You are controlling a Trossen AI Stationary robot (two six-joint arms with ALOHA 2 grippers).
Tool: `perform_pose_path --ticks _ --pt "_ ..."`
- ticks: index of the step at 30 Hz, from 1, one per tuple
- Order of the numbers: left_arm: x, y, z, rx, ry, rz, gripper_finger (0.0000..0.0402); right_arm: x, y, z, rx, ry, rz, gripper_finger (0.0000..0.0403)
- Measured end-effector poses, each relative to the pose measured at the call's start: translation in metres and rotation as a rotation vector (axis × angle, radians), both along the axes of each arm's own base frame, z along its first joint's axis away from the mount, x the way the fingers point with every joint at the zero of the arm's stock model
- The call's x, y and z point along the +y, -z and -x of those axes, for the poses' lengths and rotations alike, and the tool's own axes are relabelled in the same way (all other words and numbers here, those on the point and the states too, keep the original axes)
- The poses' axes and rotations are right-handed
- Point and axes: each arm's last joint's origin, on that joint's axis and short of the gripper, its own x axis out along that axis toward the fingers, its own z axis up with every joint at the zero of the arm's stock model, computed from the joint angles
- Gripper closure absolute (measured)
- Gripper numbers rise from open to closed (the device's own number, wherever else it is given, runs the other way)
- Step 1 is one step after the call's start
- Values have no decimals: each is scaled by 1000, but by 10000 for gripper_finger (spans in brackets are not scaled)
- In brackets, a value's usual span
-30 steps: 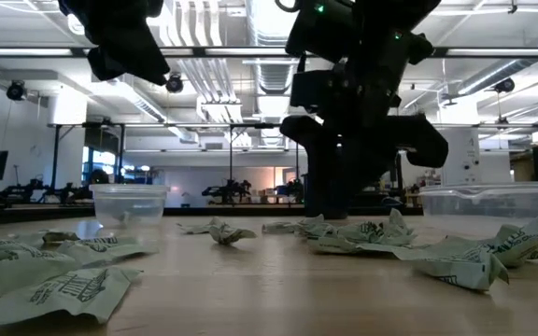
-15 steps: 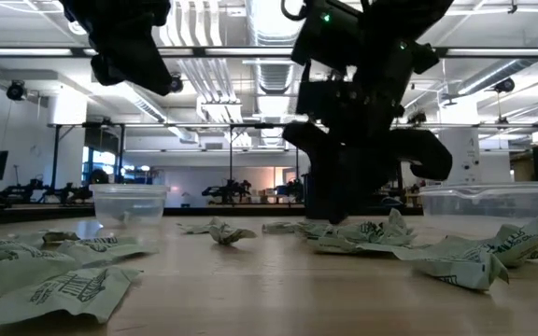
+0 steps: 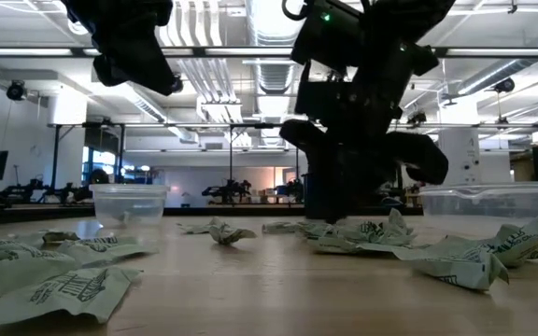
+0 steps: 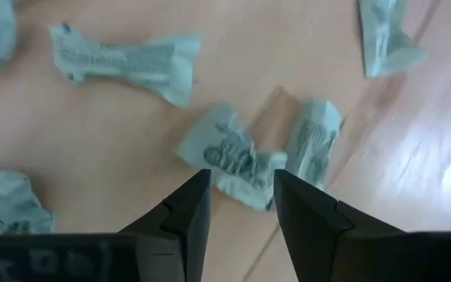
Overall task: Pick and place items into bin
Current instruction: Put the white sweetener packet into the right transparent bin
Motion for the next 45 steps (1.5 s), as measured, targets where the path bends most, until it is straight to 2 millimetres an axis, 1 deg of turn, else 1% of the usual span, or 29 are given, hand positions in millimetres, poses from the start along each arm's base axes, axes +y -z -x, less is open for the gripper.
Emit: perform_pose_path --ticks 4,13,17,20,25,30,36,45 --pt "0 0 0 -4 0 1 297 2 0 0 0 -43 -45 269" --pt "0 0 -1 -18 -1 2 297 2 -5 -4 -20 -49 -57 266" --pt "0 1 -1 -15 -1 2 297 3 5 -7 15 -59 -99 267" --pt "0 1 -1 -21 -1 3 297 3 11 -13 32 -35 -113 268" --pt "0 0 -2 -37 -1 6 297 2 12 -25 51 -2 -119 263" --pt "0 0 -2 -36 -1 6 297 -3 12 -31 127 36 -124 265" --pt "0 0 -2 -37 -1 6 297 -7 10 -33 160 101 -149 296" --pt "0 0 -2 -37 1 5 297 -10 -1 -31 150 180 -148 374"
